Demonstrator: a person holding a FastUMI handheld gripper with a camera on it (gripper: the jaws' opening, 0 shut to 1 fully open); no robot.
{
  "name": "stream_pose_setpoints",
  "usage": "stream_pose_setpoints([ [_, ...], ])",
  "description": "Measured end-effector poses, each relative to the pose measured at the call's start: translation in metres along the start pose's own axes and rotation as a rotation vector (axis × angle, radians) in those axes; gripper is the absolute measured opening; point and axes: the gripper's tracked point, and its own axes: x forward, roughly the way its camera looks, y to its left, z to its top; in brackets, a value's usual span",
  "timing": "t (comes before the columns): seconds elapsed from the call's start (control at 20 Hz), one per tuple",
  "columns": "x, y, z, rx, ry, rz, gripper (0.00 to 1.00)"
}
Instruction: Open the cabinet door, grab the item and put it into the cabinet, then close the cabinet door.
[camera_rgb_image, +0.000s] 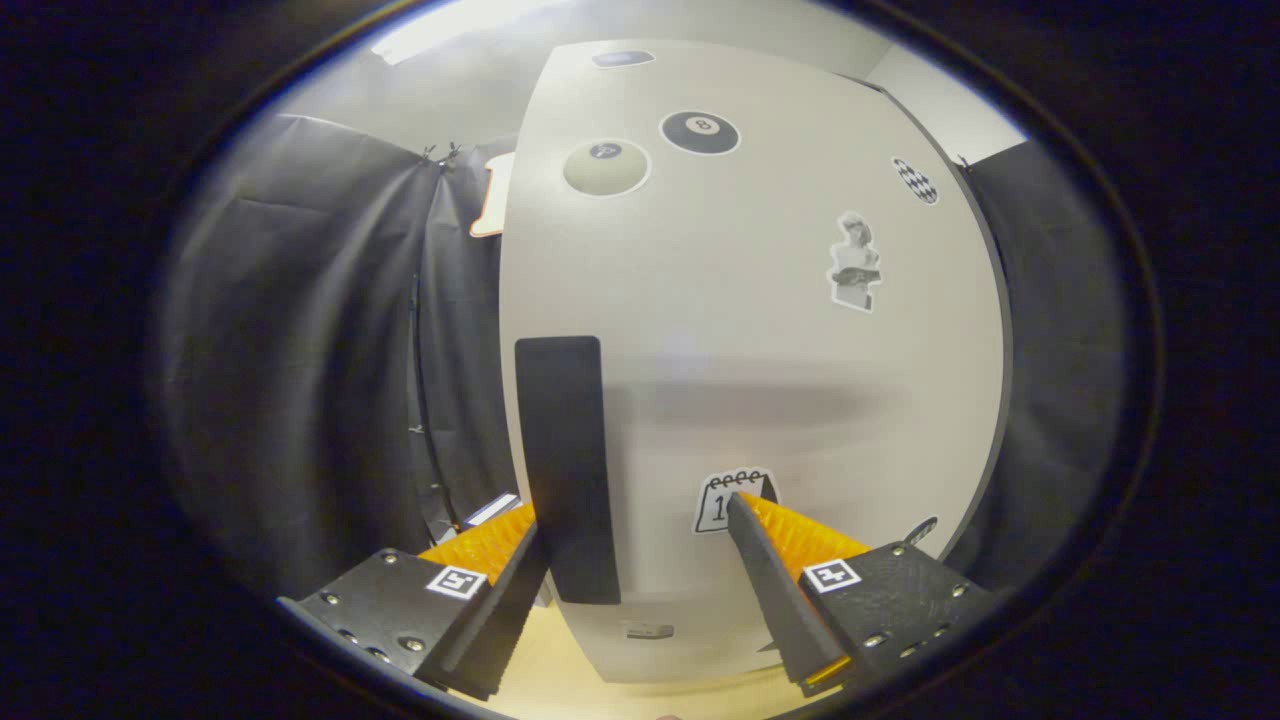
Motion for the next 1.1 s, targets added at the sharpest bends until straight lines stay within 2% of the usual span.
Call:
stream_pose_setpoints([
  [0.3, 0.001, 0.001, 0.002, -0.004, -0.056, -0.099, 1.0],
  [0.5, 0.003, 0.0, 0.003, -0.006, -0.073, -0.135, 0.99],
  [0.9, 0.0, 0.002, 0.0, 0.028, -0.049, -0.131, 1.0],
  [1.1, -0.031, 0.004, 0.005, 0.043, -0.054, -0.129, 1.0],
])
